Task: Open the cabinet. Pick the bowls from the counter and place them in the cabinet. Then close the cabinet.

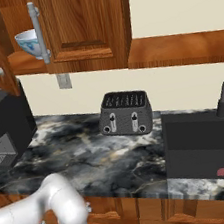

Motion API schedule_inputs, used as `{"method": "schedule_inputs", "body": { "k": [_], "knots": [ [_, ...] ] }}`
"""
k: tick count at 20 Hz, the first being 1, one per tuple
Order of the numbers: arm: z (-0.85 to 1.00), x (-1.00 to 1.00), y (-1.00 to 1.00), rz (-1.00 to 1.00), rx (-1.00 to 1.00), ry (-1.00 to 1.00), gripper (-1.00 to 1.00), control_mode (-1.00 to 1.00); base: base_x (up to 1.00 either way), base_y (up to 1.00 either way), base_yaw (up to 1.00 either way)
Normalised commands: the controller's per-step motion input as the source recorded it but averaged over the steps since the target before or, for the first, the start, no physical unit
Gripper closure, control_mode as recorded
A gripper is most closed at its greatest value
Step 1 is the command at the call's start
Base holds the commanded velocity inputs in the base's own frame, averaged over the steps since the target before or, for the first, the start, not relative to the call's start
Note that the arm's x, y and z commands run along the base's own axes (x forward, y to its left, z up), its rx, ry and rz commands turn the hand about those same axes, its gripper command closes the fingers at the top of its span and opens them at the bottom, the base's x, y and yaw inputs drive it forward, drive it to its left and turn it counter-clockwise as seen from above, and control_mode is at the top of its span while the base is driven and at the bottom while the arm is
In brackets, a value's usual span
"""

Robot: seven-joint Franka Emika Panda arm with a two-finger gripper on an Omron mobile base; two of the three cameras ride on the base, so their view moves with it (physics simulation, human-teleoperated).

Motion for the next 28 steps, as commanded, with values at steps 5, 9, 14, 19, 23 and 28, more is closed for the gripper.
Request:
{"method": "schedule_inputs", "body": {
  "k": [5, 9, 14, 19, 23, 28],
  "knots": [
    [0.34, 1.00, -1.00, 0.34, 0.01, 0.00, -1.00, -1.00, 0.00, 0.00, 0.00],
    [0.26, 1.00, -1.00, 0.37, 0.05, 0.00, -1.00, -1.00, 0.00, 0.00, 0.00],
    [0.00, 1.00, -0.87, 0.45, 0.13, 0.00, -1.00, -1.00, 0.00, 0.00, 0.00],
    [0.00, 1.00, -0.66, 0.53, 0.14, 0.03, -1.00, -1.00, 0.00, 0.00, 0.00],
    [-0.02, 1.00, -0.52, 0.55, 0.12, 0.07, -1.00, -1.00, 0.00, 0.00, 0.00],
    [-0.16, 1.00, -0.51, 0.51, 0.10, 0.12, -1.00, -1.00, 0.00, 0.00, 0.00]
  ]
}}
